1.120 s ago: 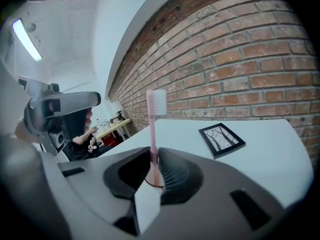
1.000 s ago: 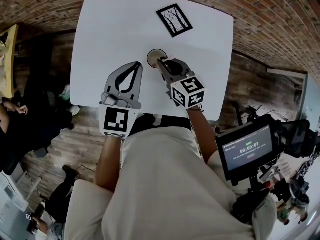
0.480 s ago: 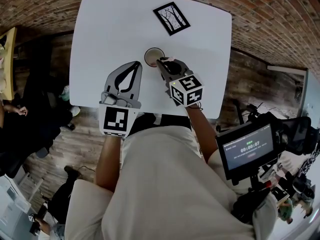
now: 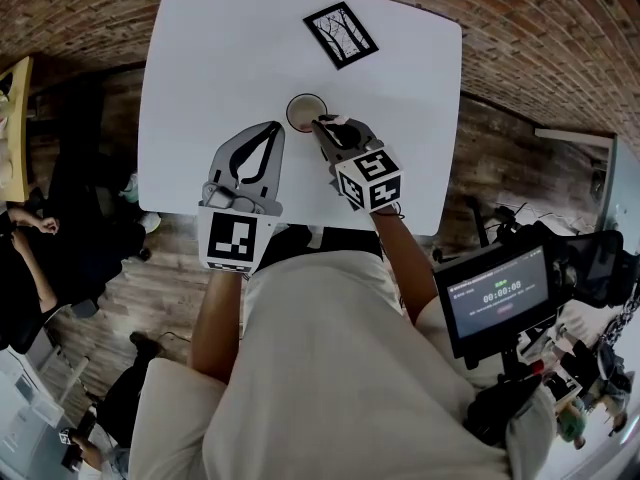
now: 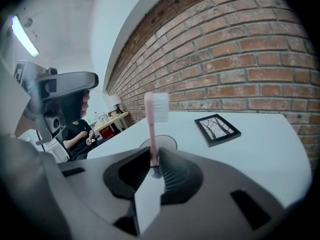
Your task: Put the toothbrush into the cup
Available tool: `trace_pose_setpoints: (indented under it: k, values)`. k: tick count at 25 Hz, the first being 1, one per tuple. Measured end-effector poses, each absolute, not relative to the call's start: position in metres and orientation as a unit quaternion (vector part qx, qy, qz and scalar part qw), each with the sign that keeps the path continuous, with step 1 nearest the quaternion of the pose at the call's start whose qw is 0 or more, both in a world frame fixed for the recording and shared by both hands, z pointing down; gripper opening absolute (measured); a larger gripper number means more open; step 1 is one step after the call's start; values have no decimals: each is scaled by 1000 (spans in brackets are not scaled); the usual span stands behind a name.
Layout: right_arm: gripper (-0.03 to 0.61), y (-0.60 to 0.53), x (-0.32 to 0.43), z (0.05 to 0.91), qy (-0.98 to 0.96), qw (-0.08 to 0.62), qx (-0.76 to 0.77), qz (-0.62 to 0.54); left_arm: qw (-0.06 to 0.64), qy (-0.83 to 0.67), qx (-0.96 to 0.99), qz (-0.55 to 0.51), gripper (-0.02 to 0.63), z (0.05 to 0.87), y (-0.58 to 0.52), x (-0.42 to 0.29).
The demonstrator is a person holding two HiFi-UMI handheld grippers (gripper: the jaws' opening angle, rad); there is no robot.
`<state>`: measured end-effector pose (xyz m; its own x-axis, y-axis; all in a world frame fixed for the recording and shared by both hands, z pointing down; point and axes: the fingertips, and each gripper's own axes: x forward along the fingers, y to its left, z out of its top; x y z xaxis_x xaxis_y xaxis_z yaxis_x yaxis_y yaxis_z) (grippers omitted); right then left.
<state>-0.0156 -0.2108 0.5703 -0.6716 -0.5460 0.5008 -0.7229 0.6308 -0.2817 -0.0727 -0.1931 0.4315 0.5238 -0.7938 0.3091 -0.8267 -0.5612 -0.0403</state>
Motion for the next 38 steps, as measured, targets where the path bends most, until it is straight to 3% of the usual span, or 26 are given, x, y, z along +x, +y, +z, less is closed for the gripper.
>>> trace_pose_setpoints:
  k: [38]
  values:
    - [57, -220, -6, 570, -882, 226, 367, 189, 65, -462, 874, 137, 8, 431, -196, -71]
